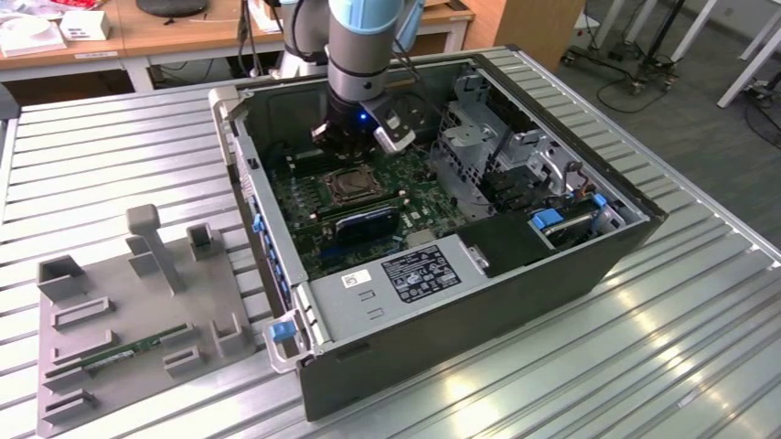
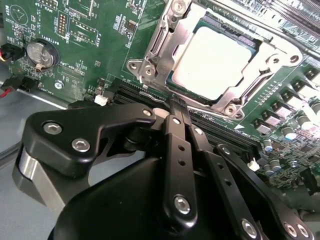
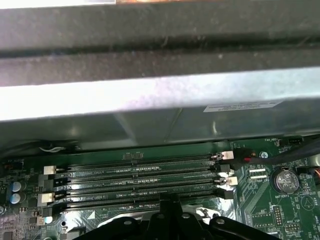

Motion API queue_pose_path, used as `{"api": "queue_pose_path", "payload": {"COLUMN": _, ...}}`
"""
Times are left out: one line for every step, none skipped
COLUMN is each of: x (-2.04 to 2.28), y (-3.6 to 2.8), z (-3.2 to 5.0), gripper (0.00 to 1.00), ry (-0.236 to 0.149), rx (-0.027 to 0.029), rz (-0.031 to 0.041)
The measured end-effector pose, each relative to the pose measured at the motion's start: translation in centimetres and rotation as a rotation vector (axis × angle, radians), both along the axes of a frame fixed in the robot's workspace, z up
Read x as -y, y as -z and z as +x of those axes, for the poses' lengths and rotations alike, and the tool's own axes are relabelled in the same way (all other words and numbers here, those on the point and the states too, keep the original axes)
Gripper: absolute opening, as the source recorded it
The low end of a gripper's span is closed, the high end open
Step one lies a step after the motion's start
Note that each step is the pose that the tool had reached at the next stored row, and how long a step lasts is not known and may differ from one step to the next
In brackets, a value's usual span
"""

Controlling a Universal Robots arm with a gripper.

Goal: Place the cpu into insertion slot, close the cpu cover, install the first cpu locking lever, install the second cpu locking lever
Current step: 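Install the first cpu locking lever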

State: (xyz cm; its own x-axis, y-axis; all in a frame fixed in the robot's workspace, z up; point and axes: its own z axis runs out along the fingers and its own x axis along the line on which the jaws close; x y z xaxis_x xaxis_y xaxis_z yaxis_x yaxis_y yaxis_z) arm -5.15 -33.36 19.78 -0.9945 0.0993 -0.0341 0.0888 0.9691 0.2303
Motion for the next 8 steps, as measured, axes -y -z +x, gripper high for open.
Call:
{"api": "queue_pose_path", "payload": {"x": 0.00, "y": -0.11, "z": 0.00, "gripper": 0.11, "ry": 0.000, "rx": 0.0001, "rz": 0.0002}}
{"api": "queue_pose_path", "payload": {"x": 0.00, "y": -0.24, "z": 0.00, "gripper": 0.11, "ry": 0.000, "rx": 0.0000, "rz": 0.0002}}
{"api": "queue_pose_path", "payload": {"x": 0.00, "y": -0.40, "z": 0.00, "gripper": 0.11, "ry": 0.000, "rx": 0.0000, "rz": 0.0001}}
{"api": "queue_pose_path", "payload": {"x": 0.00, "y": -0.56, "z": 0.00, "gripper": 0.11, "ry": 0.000, "rx": 0.0000, "rz": 0.0001}}
{"api": "queue_pose_path", "payload": {"x": 0.00, "y": -0.73, "z": 0.00, "gripper": 0.11, "ry": 0.000, "rx": 0.0001, "rz": 0.0002}}
{"api": "queue_pose_path", "payload": {"x": 0.00, "y": -0.90, "z": 0.00, "gripper": 0.11, "ry": 0.000, "rx": 0.0000, "rz": 0.0001}}
{"api": "queue_pose_path", "payload": {"x": 0.00, "y": -1.07, "z": 0.00, "gripper": 0.11, "ry": 0.000, "rx": 0.0000, "rz": 0.0002}}
{"api": "queue_pose_path", "payload": {"x": 0.00, "y": -1.23, "z": 0.00, "gripper": 0.11, "ry": 0.000, "rx": 0.0000, "rz": 0.0000}}
